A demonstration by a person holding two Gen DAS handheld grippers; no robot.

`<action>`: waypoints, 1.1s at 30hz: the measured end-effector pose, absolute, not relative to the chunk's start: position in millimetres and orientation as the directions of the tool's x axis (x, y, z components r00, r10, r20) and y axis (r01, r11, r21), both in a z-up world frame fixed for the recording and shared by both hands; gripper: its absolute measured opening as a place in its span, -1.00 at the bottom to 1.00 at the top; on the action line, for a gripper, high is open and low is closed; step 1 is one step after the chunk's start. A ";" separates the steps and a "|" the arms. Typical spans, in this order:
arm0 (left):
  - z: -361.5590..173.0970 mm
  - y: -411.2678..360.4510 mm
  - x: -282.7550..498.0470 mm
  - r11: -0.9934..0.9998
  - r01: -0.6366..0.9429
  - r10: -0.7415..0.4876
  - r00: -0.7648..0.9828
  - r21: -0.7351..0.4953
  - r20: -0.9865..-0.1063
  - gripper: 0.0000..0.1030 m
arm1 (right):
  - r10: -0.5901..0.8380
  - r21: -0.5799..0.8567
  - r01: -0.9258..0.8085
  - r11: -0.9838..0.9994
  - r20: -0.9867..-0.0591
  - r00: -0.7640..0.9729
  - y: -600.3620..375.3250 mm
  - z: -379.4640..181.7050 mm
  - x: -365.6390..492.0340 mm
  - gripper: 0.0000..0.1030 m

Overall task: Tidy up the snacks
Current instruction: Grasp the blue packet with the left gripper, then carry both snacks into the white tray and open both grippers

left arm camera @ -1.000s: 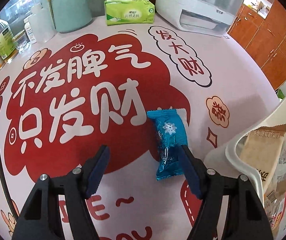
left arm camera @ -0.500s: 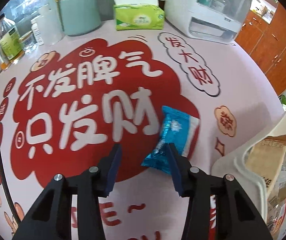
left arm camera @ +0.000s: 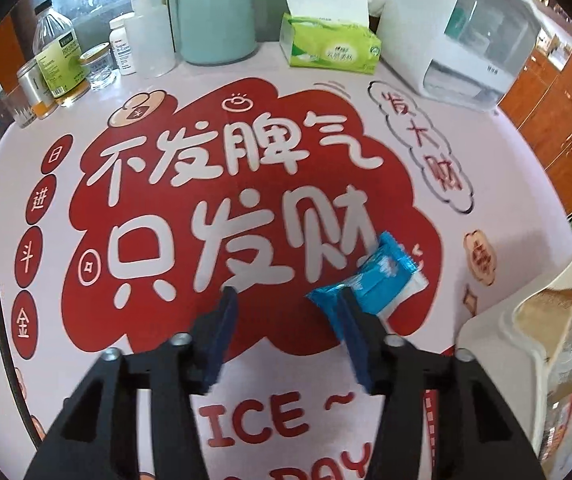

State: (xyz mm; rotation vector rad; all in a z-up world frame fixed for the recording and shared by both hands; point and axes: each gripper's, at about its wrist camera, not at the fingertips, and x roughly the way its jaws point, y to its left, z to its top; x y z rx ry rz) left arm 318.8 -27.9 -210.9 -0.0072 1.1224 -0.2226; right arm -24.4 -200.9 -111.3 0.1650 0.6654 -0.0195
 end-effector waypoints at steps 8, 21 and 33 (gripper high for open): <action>-220.0 -84.2 319.0 0.921 0.390 -0.174 0.395 -0.006 -0.902 0.32 | 0.028 0.151 0.087 0.985 -0.632 0.774 -204.0 -111.7 -23.7 -0.38; -235.4 -114.3 302.8 0.791 0.584 -0.117 0.436 0.182 -0.892 -0.45 | -0.036 0.237 0.264 0.935 -0.677 0.735 -254.1 -113.5 -22.2 -0.38; -150.0 -52.1 217.9 0.907 0.412 -0.159 0.518 0.082 -0.841 -0.48 | -0.139 0.242 0.430 0.870 -0.717 0.683 -287.1 -117.0 -18.8 -0.38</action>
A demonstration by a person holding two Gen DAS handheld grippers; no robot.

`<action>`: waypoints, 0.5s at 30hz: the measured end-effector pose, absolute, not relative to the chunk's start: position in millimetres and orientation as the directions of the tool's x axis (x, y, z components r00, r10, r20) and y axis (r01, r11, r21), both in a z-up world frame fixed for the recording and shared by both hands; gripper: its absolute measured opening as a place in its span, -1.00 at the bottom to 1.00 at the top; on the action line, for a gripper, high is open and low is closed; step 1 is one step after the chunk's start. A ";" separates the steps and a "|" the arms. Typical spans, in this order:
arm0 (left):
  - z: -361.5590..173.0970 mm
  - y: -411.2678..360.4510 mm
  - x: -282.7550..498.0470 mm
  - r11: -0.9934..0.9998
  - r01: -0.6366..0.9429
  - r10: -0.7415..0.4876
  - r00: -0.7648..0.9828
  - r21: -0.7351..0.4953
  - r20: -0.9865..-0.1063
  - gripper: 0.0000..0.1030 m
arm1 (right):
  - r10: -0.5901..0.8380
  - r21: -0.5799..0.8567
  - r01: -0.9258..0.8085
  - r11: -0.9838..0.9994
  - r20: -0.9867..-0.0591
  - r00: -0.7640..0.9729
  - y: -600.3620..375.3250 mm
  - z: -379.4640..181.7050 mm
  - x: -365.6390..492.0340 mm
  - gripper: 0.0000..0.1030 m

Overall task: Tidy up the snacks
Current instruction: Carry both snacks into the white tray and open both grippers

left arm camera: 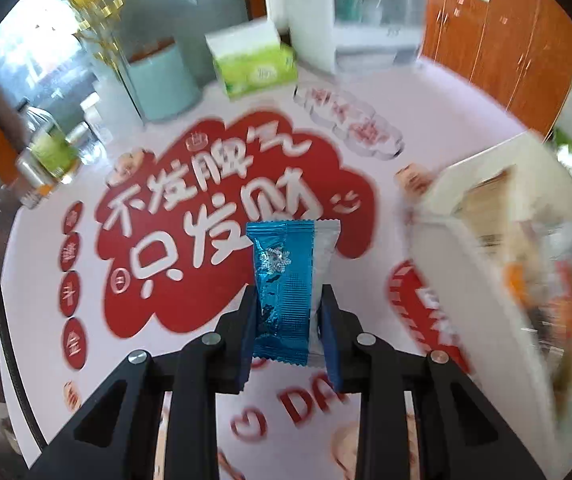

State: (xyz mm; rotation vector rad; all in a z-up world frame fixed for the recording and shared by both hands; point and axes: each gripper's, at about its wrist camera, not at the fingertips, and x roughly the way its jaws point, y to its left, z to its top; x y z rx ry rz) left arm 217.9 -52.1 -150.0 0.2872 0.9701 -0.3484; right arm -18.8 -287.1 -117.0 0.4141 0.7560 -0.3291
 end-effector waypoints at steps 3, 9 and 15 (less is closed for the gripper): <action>-114.2 -64.8 180.0 0.898 0.438 -0.227 0.550 0.046 -0.804 -0.48 | -0.182 0.225 0.471 0.853 -0.717 0.673 -292.4 -112.2 -18.6 -0.38; -78.4 -115.1 135.4 0.844 0.536 -0.346 0.545 0.000 -0.763 -0.48 | -0.233 0.221 0.520 0.825 -0.705 0.670 -303.7 -99.9 -18.7 -0.38; -75.6 -160.8 114.2 0.804 0.595 -0.391 0.507 -0.017 -0.768 -0.46 | -0.296 0.184 0.568 0.802 -0.704 0.645 -317.2 -88.4 -13.4 -0.36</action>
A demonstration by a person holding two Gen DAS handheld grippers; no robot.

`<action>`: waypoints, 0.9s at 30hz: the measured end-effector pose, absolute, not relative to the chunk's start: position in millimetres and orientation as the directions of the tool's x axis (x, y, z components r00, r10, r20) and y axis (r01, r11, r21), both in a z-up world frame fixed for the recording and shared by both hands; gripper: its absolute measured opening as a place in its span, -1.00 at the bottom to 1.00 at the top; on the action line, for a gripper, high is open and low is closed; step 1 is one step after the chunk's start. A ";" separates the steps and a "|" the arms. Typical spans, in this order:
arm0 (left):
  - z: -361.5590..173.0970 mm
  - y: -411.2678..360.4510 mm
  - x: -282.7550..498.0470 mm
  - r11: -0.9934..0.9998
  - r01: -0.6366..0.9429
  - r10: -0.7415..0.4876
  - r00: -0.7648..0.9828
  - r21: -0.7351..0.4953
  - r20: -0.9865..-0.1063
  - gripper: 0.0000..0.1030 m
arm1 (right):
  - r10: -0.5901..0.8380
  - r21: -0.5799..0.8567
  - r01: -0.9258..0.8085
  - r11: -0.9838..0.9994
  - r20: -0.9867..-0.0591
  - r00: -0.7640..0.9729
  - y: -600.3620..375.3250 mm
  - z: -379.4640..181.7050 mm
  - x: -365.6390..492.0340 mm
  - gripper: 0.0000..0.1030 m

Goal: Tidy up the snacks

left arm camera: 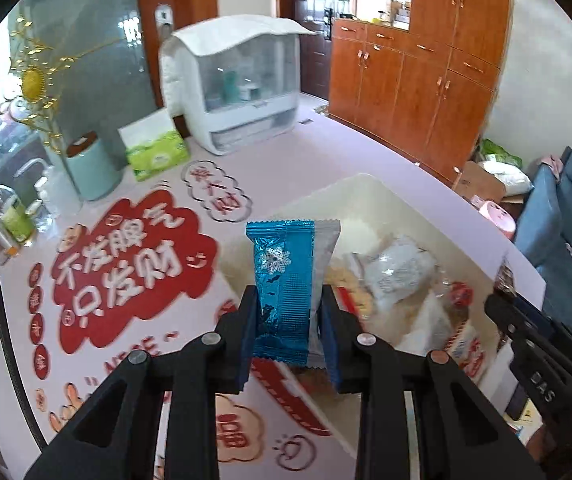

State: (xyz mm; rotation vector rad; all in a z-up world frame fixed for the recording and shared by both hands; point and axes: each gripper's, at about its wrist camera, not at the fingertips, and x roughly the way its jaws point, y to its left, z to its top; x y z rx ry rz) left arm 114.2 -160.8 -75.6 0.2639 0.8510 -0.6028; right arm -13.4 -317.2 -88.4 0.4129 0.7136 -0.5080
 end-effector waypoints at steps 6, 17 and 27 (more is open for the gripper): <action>-84.9 -175.6 90.7 0.786 0.618 -0.378 0.495 0.011 -0.782 0.93 | -0.285 0.196 0.609 0.769 -0.748 0.600 -337.1 -93.4 -13.9 -0.03; -98.9 -156.0 78.1 0.833 0.553 -0.322 0.481 -0.003 -0.816 0.93 | -0.260 0.189 0.602 0.776 -0.773 0.579 -332.5 -100.1 -20.1 0.11; -91.8 -137.5 62.1 0.865 0.501 -0.305 0.488 -0.024 -0.818 0.93 | -0.241 0.165 0.567 0.807 -0.785 0.571 -319.8 -97.3 -23.2 0.11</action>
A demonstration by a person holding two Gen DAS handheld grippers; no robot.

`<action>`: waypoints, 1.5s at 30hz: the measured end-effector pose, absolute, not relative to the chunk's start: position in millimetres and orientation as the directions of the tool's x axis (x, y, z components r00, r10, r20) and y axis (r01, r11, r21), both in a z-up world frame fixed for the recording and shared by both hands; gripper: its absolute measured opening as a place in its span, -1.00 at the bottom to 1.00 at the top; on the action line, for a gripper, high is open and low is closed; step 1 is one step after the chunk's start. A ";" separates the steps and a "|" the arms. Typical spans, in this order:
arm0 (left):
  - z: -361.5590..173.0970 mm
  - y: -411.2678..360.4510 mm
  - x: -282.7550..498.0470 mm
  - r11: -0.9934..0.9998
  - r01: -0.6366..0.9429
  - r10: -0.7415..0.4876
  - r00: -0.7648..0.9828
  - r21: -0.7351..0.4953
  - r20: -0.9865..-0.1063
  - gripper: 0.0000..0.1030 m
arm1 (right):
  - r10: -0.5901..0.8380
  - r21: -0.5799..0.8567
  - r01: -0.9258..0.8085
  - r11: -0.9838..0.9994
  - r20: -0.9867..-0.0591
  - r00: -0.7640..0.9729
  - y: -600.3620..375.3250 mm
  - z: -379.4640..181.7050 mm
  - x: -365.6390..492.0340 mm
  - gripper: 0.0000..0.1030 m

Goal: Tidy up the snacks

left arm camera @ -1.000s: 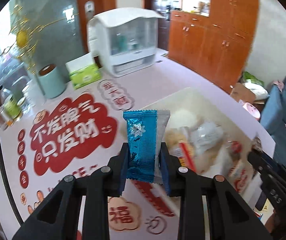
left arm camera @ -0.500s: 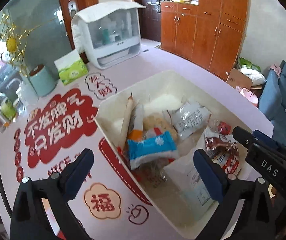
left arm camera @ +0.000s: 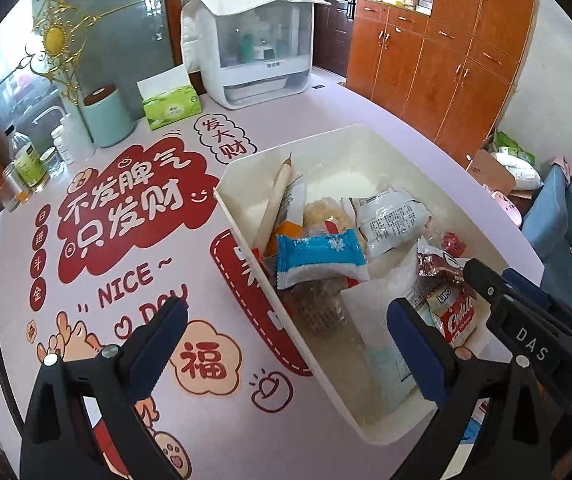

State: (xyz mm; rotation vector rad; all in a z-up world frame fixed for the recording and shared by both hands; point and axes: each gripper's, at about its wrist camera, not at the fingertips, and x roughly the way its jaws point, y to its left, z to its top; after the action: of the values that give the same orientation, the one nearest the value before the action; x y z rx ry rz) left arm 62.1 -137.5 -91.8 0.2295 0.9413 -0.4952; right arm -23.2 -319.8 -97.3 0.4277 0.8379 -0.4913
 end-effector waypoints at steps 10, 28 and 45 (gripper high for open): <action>-64.1 -118.7 36.2 0.893 0.448 -0.300 0.556 -0.024 -0.775 0.94 | -0.235 0.122 0.494 0.861 -0.765 0.599 -301.7 -74.2 -28.3 0.11; -20.1 -69.7 -7.1 0.988 0.152 -0.105 0.688 0.002 -0.718 0.97 | -0.106 0.080 0.231 0.970 -0.714 0.692 -279.7 -31.6 -31.7 0.11; -19.3 -56.2 -20.6 0.999 -0.024 0.033 0.672 0.023 -0.740 0.98 | -0.008 0.048 0.063 0.997 -0.724 0.689 -260.5 -3.2 -38.2 0.11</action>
State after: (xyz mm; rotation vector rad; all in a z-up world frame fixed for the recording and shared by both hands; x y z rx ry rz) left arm -20.6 -56.2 -19.3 0.0113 0.8337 0.0322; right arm -38.2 -260.5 -3.2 0.0711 0.8095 -0.0397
